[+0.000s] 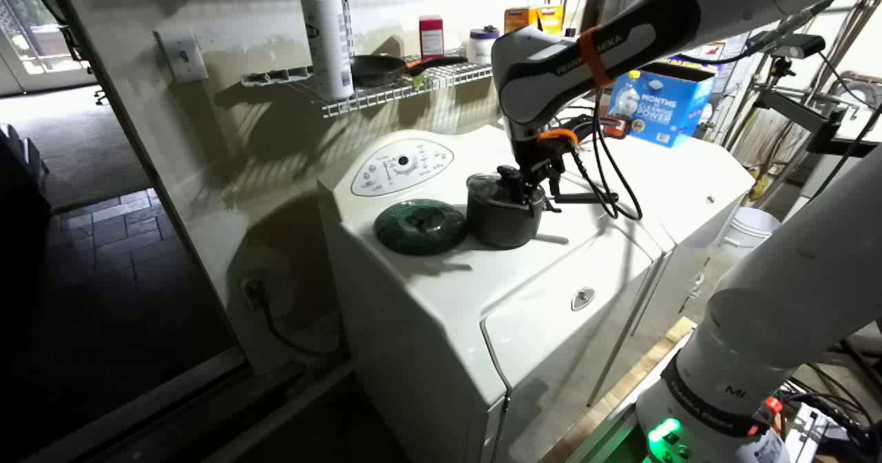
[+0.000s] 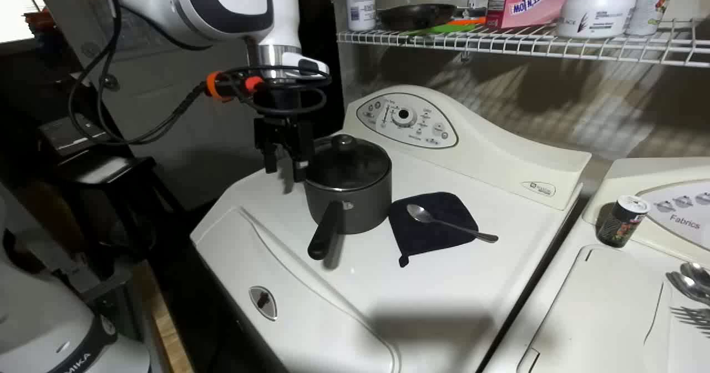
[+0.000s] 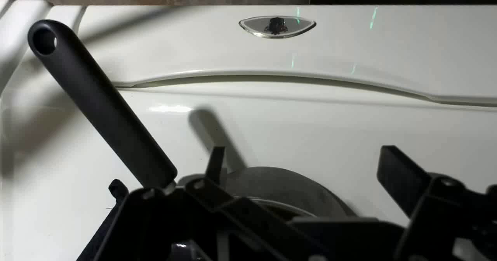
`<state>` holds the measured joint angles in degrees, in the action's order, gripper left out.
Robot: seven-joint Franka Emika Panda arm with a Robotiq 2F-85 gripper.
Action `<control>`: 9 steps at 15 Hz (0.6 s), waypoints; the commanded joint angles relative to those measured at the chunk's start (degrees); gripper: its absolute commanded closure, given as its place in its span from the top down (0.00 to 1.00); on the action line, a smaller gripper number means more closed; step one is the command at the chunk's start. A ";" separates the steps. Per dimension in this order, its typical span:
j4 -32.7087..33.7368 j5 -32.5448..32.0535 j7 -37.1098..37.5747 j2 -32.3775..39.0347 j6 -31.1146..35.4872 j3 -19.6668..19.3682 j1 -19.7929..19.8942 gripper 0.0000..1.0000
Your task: Place the spoon in the pot
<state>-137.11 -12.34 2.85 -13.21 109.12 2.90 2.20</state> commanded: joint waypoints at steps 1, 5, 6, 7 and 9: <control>0.07 -0.13 0.13 0.02 -0.11 -0.68 -0.72 1.00; -0.30 -0.04 1.34 -0.67 0.43 -0.45 -0.88 1.00; -0.14 0.27 2.32 -1.06 1.21 -0.45 -0.88 1.00; 0.89 1.89 3.25 -1.42 1.54 -0.82 -0.75 1.00; 3.08 4.92 5.05 -2.33 2.15 -1.70 -0.29 1.00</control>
<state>-136.56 -11.24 5.31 -13.74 110.63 2.60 2.00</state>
